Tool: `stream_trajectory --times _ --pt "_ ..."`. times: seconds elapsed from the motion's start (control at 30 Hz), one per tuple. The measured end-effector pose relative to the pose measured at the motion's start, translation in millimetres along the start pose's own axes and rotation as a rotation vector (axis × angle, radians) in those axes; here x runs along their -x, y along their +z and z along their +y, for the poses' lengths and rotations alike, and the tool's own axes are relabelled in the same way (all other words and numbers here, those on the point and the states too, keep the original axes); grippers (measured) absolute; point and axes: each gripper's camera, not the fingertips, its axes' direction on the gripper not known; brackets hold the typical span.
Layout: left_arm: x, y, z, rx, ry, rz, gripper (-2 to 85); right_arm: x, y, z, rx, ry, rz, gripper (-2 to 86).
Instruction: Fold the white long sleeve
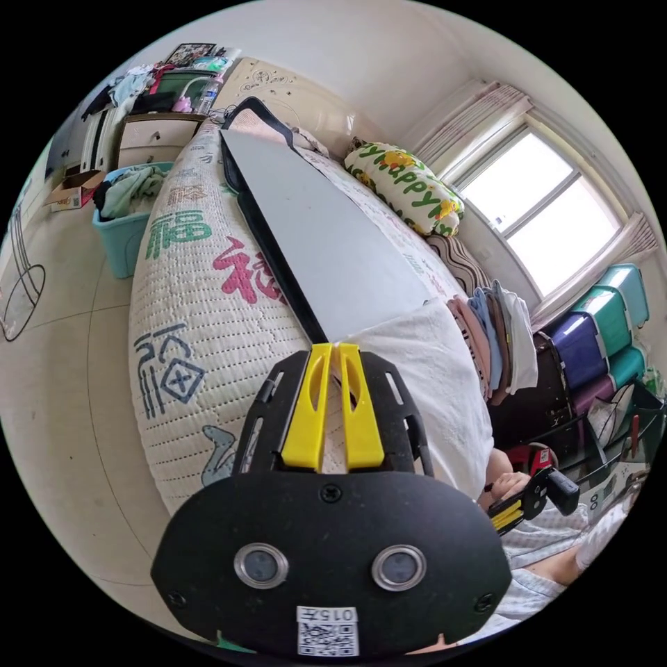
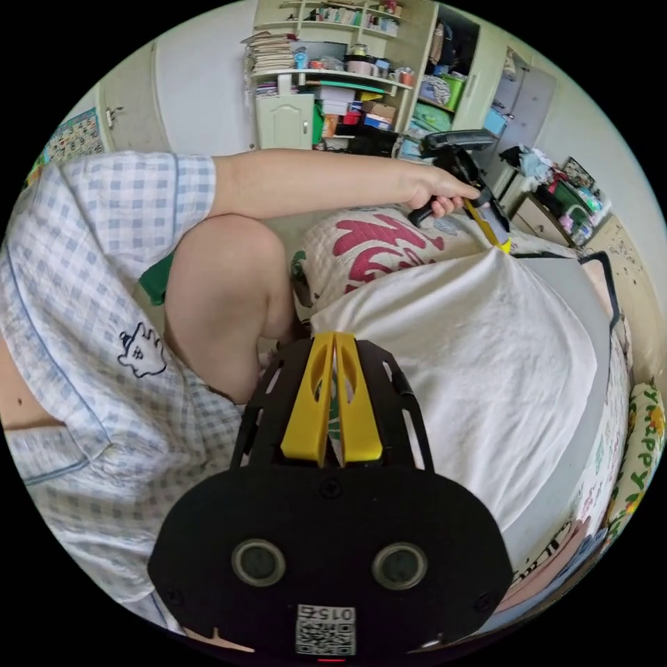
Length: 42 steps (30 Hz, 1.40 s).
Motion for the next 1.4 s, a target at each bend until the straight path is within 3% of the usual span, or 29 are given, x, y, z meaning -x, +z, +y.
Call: stream_trajectory --times 0.13,0.2,0.3,0.47,0.53,0.63,0.77,0.83,0.97,1.07,1.23,1.4 --pt "-2 -8 -3 -0.007 -0.019 0.013 2.6 6 8 20 0.08 -0.105 -0.112 -1.0" --pt "-1 -18 -3 -0.039 -0.023 0.05 4.1 -2 -3 32 0.029 -0.099 -0.151 -1.0" --pt "8 -45 2 -0.111 -0.061 0.112 5.6 -37 -44 62 -0.148 -0.011 -0.207 -0.8" --pt "10 -76 7 -0.105 -0.05 0.184 8.5 -131 -126 157 -0.553 0.39 -0.091 0.9" --pt "7 -78 6 -0.091 -0.048 0.225 9.2 -151 -137 178 -0.605 0.454 -0.115 1.6" --pt "-12 -85 0 -0.081 -0.009 0.226 9.4 -144 -128 173 -0.578 0.373 -0.096 3.2" --pt "-64 -100 -18 -0.051 0.12 0.229 9.4 -105 -83 125 -0.272 0.176 -0.124 7.7" --pt "-100 -107 -24 0.012 0.234 0.266 9.4 -93 -80 121 -0.233 0.144 -0.051 8.5" --pt "-203 -113 -6 0.217 0.543 0.262 9.3 -107 -98 163 -0.291 0.288 0.115 8.0" --pt "-262 -106 38 0.322 0.668 0.196 9.3 -131 -105 211 -0.27 0.426 0.084 8.1" --pt "-326 -105 112 0.398 0.77 0.062 8.1 -142 -103 266 -0.226 0.537 0.057 8.7" --pt "-357 -105 128 0.405 0.819 -0.124 7.8 -137 -94 275 -0.208 0.491 0.006 9.3"
